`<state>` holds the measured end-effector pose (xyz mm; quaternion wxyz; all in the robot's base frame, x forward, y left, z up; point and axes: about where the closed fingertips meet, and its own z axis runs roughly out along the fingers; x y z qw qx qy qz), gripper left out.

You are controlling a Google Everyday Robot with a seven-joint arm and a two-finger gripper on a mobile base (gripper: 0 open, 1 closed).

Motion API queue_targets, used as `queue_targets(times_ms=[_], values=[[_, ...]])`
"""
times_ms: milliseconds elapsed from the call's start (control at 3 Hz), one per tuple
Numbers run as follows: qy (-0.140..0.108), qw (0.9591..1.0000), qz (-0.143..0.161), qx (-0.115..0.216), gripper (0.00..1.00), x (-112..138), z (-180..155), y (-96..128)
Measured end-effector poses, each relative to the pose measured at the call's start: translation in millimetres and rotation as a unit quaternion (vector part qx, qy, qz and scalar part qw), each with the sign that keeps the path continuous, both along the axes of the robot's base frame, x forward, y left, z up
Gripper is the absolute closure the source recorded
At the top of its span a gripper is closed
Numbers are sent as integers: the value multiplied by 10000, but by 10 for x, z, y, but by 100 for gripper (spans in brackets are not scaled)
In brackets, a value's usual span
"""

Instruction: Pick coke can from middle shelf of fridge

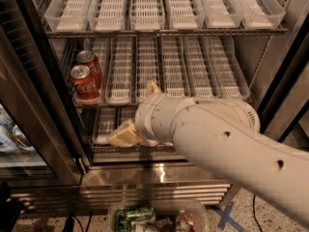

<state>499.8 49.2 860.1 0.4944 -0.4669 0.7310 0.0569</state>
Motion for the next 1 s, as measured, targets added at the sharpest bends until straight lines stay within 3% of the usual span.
queue_targets(times_ms=[667,1000], values=[[-653,9940,-555,680,0,143,300,-129],[-653,9940,-554,682,0,143,299,-127]])
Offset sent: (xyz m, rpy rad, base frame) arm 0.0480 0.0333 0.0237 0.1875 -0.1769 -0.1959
